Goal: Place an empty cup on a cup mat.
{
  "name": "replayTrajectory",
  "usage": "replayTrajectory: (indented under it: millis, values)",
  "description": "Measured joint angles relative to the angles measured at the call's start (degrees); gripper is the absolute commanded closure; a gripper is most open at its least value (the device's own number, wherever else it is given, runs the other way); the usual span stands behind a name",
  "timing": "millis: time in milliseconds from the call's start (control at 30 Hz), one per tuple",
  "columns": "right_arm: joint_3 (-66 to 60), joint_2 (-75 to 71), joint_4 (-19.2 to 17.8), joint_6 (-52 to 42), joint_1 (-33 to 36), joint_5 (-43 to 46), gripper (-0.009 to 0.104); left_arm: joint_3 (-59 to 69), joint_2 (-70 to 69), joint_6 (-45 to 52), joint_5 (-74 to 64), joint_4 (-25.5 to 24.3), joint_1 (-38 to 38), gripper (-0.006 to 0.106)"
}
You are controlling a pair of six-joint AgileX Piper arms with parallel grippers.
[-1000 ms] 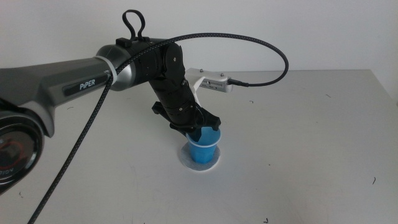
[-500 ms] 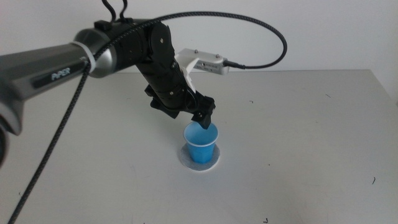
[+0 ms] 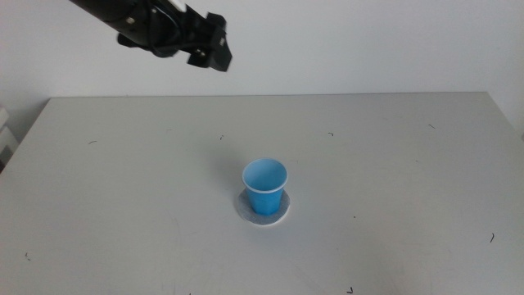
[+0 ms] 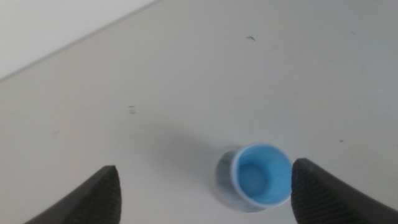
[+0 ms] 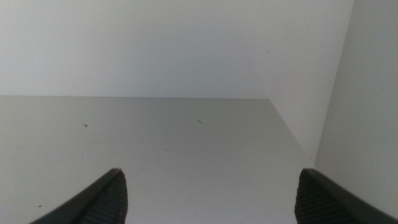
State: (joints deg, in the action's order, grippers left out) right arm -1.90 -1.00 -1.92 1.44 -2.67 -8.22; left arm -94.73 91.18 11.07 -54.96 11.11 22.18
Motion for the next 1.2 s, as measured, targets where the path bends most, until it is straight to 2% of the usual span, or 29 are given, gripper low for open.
replayTrajectory:
  millis: [200,367,733,867,1033,1200]
  values:
    - [0.0,0.0,0.0,0.0,0.0,0.0,0.001,1.38,-8.16,0.0,-5.61,-3.73,-6.33,-0.005]
    - [0.0,0.0,0.0,0.0,0.0,0.0,0.001,10.51,-20.05,0.0,-2.47,-5.35,-12.76,-0.005]
    - [0.0,0.0,0.0,0.0,0.0,0.0,0.001,45.64,-46.6,0.0,25.41,-7.56,-25.38,-0.005]
    - [0.0,0.0,0.0,0.0,0.0,0.0,0.001,59.86,-53.42,0.0,37.3,-7.54,-26.66,-0.005]
    - [0.0,0.0,0.0,0.0,0.0,0.0,0.001,75.6,-63.22,-0.49,50.18,-4.66,-26.66,-0.005]
    - [0.0,0.0,0.0,0.0,0.0,0.0,0.001,86.51,-73.24,-1.27,54.15,-2.39,-26.66,-0.005]
